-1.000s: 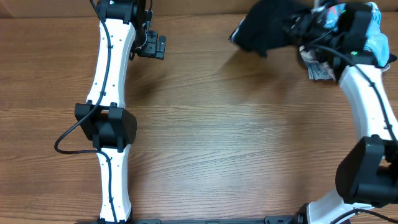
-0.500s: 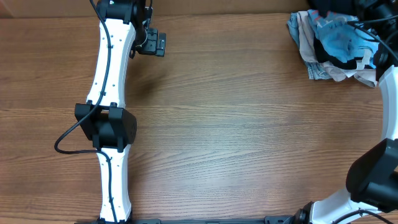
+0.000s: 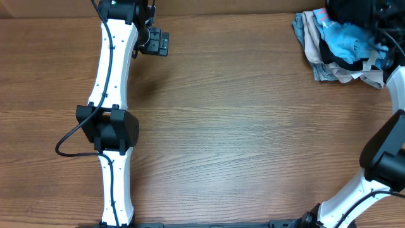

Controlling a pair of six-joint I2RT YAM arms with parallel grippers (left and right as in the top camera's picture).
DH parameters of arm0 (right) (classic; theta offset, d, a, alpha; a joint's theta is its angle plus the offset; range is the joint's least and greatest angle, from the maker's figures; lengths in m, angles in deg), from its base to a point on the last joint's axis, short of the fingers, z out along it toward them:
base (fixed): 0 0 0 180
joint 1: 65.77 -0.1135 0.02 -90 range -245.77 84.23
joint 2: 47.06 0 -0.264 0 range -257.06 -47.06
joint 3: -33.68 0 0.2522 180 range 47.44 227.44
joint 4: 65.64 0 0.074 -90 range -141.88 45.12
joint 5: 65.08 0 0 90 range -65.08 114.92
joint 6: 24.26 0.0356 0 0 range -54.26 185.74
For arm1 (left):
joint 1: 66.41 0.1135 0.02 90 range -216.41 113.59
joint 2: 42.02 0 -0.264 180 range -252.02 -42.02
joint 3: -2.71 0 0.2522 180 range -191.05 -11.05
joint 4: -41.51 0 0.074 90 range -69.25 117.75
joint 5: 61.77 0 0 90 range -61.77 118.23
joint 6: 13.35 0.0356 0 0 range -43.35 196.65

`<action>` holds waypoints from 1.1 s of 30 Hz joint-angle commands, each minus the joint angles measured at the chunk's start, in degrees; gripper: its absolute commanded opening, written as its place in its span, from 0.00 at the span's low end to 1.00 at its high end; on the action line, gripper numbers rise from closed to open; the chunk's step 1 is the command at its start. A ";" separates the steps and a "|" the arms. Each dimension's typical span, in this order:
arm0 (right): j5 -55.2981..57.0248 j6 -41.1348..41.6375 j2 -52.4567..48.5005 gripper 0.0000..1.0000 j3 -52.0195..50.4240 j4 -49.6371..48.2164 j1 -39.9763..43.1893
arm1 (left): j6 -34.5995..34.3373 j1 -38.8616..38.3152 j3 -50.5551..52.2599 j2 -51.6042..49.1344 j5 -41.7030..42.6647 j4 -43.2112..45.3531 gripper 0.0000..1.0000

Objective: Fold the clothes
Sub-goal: 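Carry the folded shirt to the top-right stack and release it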

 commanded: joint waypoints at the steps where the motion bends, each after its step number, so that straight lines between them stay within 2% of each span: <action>1: 1.66 -7.56 0.24 0.23 2.05 4.92 0.22 | -0.81 0.39 0.20 0.66 0.11 0.31 1.00; 3: 1.66 -11.54 0.28 0.50 2.05 8.74 0.55 | -0.79 0.39 0.20 0.66 0.11 0.44 1.00; 4: 1.66 -12.63 0.31 0.57 2.08 10.58 0.72 | -0.79 0.39 0.20 0.66 0.11 0.55 1.00; 6: 1.68 -14.71 0.68 0.64 2.08 14.56 1.18 | -0.79 0.42 0.20 0.66 0.11 0.79 1.00; 10: 2.62 -19.37 2.56 0.70 2.08 20.81 1.92 | -0.79 0.39 0.20 0.66 0.11 0.85 1.00; 16: 8.90 -26.99 9.20 0.73 2.08 29.27 2.67 | -0.79 0.39 0.20 0.66 0.11 0.87 1.00; 17: 10.69 -28.17 10.67 0.76 2.08 30.60 2.67 | -0.79 0.39 0.20 0.66 0.11 0.87 1.00; 18: 12.59 -29.68 12.33 0.86 2.08 31.85 2.67 | -0.79 0.42 0.20 0.66 0.11 0.90 1.00; 21: 15.43 -32.26 15.56 0.93 2.08 34.84 2.64 | -0.79 0.39 0.20 0.66 0.11 1.14 1.00; 27: 15.30 -36.50 20.31 0.95 2.08 41.51 2.51 | -0.79 0.39 0.20 0.66 0.13 1.16 1.00; 33: 11.89 -46.82 28.50 0.95 2.08 49.31 0.48 | -0.79 0.39 0.20 0.66 0.13 1.22 1.00</action>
